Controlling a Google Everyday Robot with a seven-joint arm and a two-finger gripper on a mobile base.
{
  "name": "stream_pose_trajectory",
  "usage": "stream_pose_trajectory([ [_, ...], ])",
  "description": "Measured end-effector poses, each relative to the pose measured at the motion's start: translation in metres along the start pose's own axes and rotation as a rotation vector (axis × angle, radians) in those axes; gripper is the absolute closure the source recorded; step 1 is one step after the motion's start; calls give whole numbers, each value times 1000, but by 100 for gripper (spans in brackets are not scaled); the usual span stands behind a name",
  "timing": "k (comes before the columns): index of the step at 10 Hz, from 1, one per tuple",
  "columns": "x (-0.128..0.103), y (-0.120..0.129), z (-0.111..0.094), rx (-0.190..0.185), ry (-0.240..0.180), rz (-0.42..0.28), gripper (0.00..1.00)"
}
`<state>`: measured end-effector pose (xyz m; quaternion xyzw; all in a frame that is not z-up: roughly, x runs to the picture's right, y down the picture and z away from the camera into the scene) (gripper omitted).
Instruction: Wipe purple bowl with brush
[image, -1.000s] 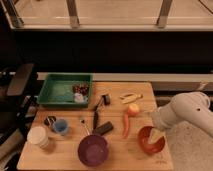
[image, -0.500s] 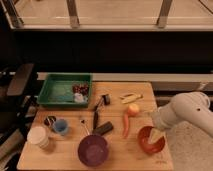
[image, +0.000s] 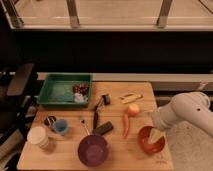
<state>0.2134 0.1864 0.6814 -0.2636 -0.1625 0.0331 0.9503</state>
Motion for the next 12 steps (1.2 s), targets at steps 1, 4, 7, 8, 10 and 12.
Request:
stream_pose_trajectory([
  [1, 0, 0, 0, 0, 0, 0, 20],
  [4, 3, -7, -6, 37, -13, 50, 20],
  [7, -6, -46, -7, 72, -27, 133, 20],
  [8, -10, -57, -4, 79, -34, 161, 20],
  [10, -18, -70, 10, 78, -66, 223, 20],
  [12, -38, -83, 34, 51, -143, 273, 20],
])
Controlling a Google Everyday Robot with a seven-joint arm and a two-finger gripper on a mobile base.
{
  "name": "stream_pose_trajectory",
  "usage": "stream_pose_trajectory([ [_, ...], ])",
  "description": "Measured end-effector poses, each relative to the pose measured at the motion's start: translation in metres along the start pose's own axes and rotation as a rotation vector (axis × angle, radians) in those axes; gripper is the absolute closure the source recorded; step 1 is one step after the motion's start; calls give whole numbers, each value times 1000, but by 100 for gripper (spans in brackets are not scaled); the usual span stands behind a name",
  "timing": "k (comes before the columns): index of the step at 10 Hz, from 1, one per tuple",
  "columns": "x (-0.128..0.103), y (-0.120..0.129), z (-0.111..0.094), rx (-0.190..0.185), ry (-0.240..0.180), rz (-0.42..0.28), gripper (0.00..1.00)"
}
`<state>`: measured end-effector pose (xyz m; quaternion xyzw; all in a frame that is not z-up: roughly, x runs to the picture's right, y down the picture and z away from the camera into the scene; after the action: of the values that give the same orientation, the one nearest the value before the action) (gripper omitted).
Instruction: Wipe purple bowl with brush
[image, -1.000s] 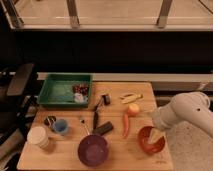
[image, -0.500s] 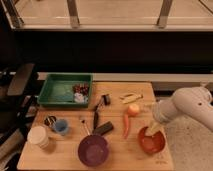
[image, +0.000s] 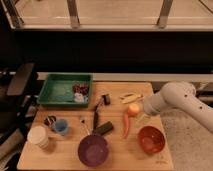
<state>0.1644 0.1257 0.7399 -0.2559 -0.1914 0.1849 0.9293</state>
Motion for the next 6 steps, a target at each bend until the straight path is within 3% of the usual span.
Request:
stream_pose_trajectory([
  [3, -37, 3, 39, -44, -84, 45, 20],
  [6, -41, 4, 42, -46, -92, 53, 20],
])
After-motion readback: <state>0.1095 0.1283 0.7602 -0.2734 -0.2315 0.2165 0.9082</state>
